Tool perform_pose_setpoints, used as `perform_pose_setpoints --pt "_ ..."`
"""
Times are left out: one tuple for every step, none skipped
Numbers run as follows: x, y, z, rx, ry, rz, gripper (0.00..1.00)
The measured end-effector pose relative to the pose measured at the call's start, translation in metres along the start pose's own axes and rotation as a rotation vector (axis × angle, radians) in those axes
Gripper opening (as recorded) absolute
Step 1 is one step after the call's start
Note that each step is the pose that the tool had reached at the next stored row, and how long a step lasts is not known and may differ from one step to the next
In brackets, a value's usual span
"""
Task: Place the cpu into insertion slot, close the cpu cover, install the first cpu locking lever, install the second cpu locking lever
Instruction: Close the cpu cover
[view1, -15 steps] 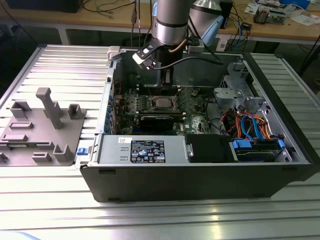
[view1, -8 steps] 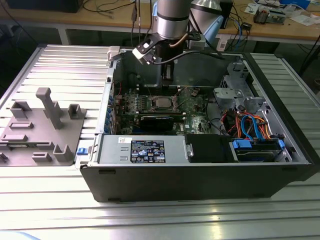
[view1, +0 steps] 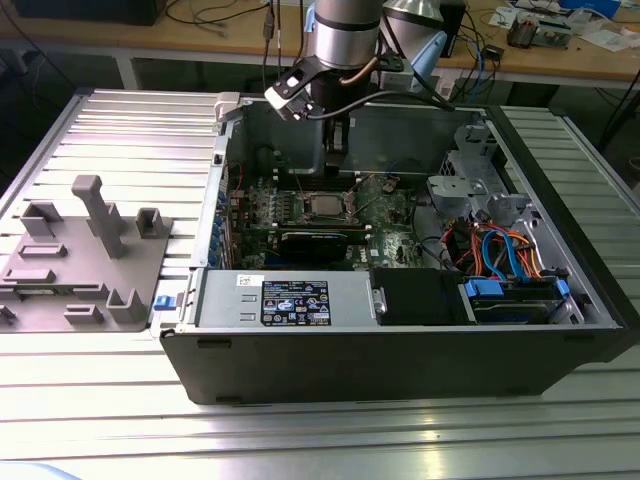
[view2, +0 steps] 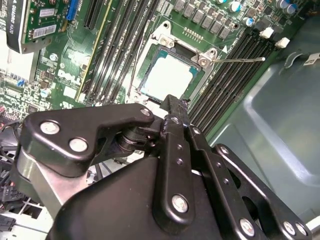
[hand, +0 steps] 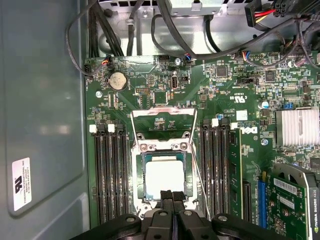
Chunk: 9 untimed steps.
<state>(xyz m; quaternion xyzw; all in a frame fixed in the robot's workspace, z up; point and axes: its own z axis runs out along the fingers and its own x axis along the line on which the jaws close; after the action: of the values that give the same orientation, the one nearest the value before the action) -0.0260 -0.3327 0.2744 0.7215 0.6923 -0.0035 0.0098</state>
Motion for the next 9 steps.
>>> perform_pose_setpoints --pt "0.0 0.0 -0.0001 0.0001 -0.0001 0.0 0.11" --pt "0.0 0.0 -0.0001 0.0001 -0.0001 0.0 0.11" --pt "0.0 0.0 -0.0001 0.0001 -0.0001 0.0 0.11" --pt "0.0 0.0001 -0.0001 0.0001 0.0 0.0 0.11" --pt "0.0 0.0002 -0.0001 0.0001 0.0 0.0 0.11" --pt "0.0 0.0004 -0.0001 0.0001 0.0 0.0 0.11" --pt "0.0 0.0005 -0.0001 0.0001 -0.0001 0.0 0.11" --pt "0.0 0.0008 -0.0001 0.0001 -0.0001 0.0 0.11" --pt "0.0 0.001 -0.0001 0.0001 -0.0001 0.0 0.11"
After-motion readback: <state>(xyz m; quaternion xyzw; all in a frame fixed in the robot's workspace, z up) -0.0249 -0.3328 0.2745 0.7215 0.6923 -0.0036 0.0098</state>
